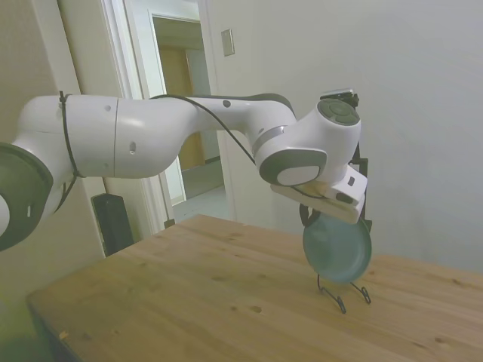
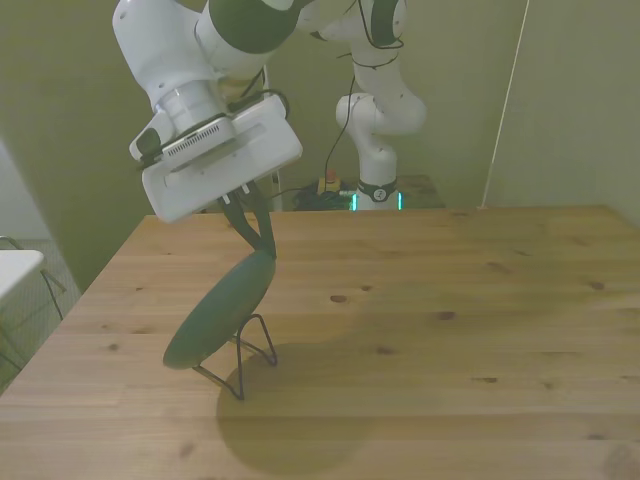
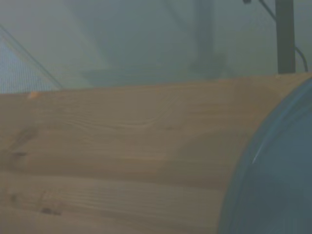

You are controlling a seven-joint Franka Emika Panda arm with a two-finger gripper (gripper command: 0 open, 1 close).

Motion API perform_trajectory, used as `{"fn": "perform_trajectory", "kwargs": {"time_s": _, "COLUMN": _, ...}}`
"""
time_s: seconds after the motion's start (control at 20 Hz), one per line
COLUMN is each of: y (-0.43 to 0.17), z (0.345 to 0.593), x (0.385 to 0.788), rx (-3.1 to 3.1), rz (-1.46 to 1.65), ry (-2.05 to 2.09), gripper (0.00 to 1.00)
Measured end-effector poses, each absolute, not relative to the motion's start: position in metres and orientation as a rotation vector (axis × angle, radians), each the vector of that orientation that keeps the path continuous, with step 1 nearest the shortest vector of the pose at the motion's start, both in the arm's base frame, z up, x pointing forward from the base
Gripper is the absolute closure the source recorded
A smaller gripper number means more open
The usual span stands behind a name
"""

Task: Unload the plate

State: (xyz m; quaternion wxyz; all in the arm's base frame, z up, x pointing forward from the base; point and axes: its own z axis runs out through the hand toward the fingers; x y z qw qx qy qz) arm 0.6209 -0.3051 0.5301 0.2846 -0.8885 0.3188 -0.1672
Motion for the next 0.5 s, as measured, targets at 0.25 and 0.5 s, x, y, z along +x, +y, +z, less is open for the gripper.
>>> {"fn": "perform_trajectory", "kwargs": {"time_s": 0.25, "y": -0.287, "z": 0.585, "x": 0.612, "rx": -2.349, "rz": -0.542, "ry": 0.795, "gripper": 1.0}}
{"fn": "perform_trajectory", "kwargs": {"time_s": 0.5, "y": -0.245, "z": 0.621, "x": 0.584, "rx": -2.339, "rz": -0.534, "ry": 0.72, "gripper": 1.0}}
